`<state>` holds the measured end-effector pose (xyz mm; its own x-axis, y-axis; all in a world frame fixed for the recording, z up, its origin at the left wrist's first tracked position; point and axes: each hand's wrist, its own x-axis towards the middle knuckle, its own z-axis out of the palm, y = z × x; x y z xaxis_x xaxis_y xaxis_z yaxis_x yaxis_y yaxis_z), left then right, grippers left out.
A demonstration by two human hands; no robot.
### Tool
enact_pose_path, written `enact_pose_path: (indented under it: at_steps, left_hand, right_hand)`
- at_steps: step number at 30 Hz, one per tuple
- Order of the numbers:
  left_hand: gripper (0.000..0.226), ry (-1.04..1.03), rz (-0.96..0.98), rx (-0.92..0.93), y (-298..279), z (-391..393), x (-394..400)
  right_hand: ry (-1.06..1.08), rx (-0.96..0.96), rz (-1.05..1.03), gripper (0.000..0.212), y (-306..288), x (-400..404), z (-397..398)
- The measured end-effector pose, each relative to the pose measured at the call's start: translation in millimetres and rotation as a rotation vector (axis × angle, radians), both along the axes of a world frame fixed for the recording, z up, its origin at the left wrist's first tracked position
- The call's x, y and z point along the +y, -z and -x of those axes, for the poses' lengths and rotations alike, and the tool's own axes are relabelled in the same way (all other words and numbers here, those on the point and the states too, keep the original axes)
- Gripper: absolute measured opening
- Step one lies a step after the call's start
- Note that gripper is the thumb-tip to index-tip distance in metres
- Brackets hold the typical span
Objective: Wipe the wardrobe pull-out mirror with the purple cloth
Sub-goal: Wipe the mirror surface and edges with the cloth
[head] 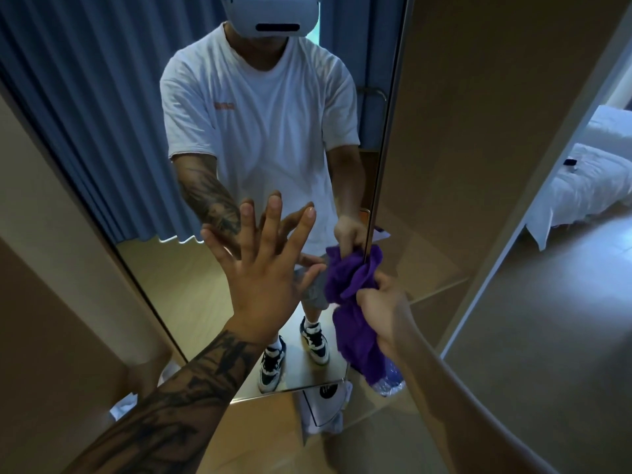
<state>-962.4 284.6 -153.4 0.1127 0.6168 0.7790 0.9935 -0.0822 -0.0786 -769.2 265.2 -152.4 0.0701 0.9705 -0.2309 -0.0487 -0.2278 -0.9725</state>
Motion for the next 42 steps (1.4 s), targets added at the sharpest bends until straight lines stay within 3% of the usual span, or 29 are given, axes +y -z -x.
enact_pose_path:
  at_steps: [3,6,9,13,17,20,27,30,37,40,42]
  left_hand:
    - [0.088,0.016,-0.020,-0.002,2.0,0.9,1.4]
    - [0.089,0.011,-0.033,0.001,4.2,1.4,2.7]
    - [0.095,0.020,-0.031,-0.024,1.3,0.3,3.9]
    - [0.090,0.005,-0.048,0.020,1.5,1.4,3.0]
    - [0.090,-0.032,-0.050,0.034,3.0,-0.7,0.0]
    - [0.090,-0.039,-0.061,0.034,1.4,-2.6,-0.4]
    - [0.091,-0.035,-0.078,0.049,2.9,0.5,0.9]
    - [0.089,-0.037,-0.065,0.037,0.6,-2.2,-1.2]
    - [0.088,-0.035,-0.075,0.032,-1.3,-2.4,-3.2]
    - [0.090,-0.044,-0.056,0.022,-3.1,-4.4,-6.5]
    - [0.088,-0.041,-0.054,0.027,-4.3,-5.1,-7.3]
  right_hand:
    - [0.028,-0.043,-0.106,0.041,-6.5,2.8,-2.3]
    - [0.003,-0.165,-0.044,0.030,7.1,-8.0,-0.4]
    - [-0.025,-0.119,0.054,0.029,10.1,-10.7,3.4]
    - [0.051,-0.027,-0.115,0.048,-11.3,-2.1,6.5]
    - [0.022,-0.229,-0.133,0.042,-5.1,-11.3,8.3]
    - [-0.033,-0.246,-0.057,0.034,-11.1,-7.3,3.1]
    - [0.036,-0.405,-0.281,0.035,-33.0,-9.9,13.4]
    - [-0.051,-0.461,-0.223,0.036,-36.0,-9.7,11.8]
    - [0.023,-0.279,-0.414,0.033,-80.2,3.2,2.3]
    - [-0.066,-0.355,-0.334,0.041,-72.2,-5.0,6.1]
    - [-0.124,-0.362,-0.269,0.035,-84.2,1.7,-3.2]
